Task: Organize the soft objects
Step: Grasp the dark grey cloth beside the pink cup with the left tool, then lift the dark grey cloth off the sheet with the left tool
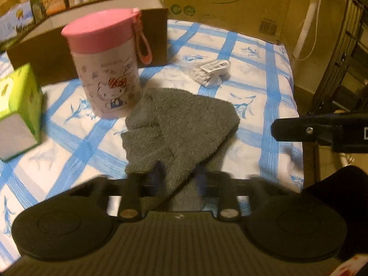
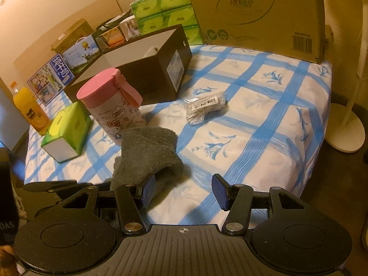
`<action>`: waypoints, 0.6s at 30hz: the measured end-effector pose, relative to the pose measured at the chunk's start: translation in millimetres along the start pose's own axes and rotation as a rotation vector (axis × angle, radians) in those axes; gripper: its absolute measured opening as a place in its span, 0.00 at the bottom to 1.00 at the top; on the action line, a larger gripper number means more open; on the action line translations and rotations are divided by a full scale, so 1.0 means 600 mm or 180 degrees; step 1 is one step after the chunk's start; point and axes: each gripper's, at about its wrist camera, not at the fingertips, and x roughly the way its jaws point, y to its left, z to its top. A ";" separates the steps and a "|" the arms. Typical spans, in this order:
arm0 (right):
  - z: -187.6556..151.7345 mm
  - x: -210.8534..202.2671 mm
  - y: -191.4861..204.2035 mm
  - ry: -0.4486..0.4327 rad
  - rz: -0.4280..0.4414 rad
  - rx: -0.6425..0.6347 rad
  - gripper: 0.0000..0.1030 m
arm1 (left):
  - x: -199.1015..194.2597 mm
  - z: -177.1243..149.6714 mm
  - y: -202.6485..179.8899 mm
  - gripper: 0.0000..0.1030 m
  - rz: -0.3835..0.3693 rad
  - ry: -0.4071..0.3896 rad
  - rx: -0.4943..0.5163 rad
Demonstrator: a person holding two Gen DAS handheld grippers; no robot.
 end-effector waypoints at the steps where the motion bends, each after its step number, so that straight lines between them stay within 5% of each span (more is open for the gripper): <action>1: 0.001 0.001 0.000 -0.0001 -0.0003 0.0000 0.53 | 0.001 -0.001 0.006 0.07 -0.0031 0.0024 -0.0045; 6: 0.001 0.002 0.001 0.0020 0.0003 0.0019 0.53 | -0.034 -0.010 0.052 0.04 -0.0145 -0.0061 -0.0322; 18: -0.011 0.007 0.017 0.0088 0.0054 -0.0020 0.53 | -0.211 -0.054 0.172 0.04 0.0188 -0.0275 -0.0771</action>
